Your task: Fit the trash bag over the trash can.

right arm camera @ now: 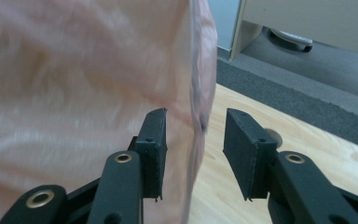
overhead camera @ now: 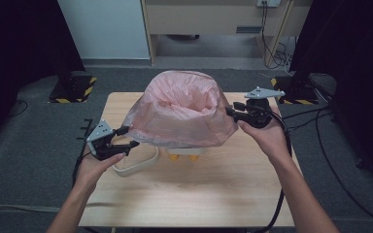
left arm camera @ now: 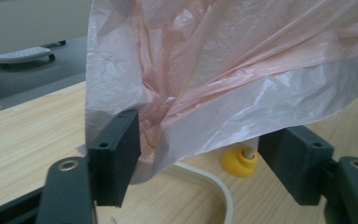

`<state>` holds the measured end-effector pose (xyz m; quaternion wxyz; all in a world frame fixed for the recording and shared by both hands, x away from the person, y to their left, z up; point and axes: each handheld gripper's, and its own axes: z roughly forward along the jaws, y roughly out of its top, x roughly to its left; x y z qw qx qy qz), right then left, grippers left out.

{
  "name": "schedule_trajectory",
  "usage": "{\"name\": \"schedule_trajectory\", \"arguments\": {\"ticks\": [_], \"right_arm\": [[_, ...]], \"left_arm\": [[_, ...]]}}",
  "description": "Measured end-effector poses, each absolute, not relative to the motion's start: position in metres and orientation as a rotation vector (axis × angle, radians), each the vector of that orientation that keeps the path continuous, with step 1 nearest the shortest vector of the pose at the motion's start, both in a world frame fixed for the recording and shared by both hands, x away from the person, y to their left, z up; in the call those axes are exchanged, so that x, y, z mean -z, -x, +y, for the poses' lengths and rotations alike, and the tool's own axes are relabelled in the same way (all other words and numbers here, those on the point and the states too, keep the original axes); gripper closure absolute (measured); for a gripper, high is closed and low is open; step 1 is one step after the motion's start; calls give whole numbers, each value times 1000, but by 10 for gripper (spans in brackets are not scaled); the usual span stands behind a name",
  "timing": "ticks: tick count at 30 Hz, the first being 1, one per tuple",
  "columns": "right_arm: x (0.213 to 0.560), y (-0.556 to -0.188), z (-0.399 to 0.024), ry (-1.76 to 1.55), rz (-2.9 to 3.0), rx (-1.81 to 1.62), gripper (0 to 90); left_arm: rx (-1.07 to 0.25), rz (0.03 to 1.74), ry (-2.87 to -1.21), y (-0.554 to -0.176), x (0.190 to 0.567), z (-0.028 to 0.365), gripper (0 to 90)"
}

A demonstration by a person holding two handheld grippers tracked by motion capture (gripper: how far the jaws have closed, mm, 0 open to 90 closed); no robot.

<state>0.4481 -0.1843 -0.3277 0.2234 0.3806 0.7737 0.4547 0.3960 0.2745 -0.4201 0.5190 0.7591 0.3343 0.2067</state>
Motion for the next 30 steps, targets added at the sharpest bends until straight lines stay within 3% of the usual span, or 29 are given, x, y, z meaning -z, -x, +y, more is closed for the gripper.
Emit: {"name": "schedule_trajectory", "arguments": {"ticks": [6, 7, 8, 10, 30], "right_arm": [[318, -466, -168, -1042, 2136, -1212, 651], [318, -470, -167, -1053, 2140, -1200, 698], [318, -473, -166, -1049, 2150, -1187, 809], [318, -478, -165, -1058, 2160, -1175, 900], [321, -487, -164, -1060, 2188, -1162, 900]], "left_arm": [[-493, 782, -1817, -392, 417, 273, 224], [-493, 780, -1811, -391, 415, 273, 217], [-492, 780, -1801, -390, 414, 274, 218], [-498, 779, -1795, -389, 410, 276, 219], [-500, 742, -1782, -369, 400, 287, 202]]}}
